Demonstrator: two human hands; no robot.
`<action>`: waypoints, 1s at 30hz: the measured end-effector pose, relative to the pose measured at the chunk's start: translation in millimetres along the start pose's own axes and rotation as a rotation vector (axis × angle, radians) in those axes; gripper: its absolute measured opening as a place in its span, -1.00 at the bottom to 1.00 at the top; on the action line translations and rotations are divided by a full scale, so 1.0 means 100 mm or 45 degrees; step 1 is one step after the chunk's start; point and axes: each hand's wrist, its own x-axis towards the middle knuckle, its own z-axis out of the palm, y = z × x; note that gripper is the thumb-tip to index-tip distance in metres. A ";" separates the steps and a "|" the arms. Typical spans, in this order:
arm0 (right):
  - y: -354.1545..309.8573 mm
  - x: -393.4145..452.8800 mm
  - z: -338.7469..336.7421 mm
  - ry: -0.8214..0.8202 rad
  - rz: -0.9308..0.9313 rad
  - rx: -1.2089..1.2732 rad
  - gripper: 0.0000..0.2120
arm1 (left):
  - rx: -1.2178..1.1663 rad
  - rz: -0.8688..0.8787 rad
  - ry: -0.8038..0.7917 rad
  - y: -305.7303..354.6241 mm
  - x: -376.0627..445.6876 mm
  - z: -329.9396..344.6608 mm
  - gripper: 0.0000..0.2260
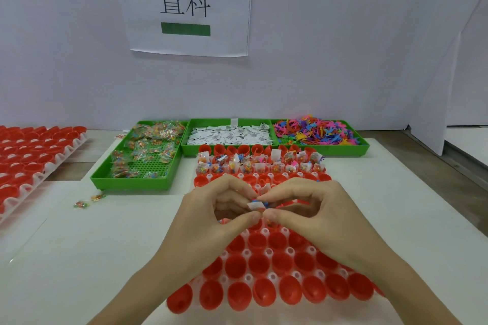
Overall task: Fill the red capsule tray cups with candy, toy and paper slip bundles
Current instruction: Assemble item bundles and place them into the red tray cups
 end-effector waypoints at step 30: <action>0.22 -0.03 -0.41 -0.062 0.247 -0.562 -0.90 | 0.674 0.034 -0.382 0.11 0.61 0.40 -0.85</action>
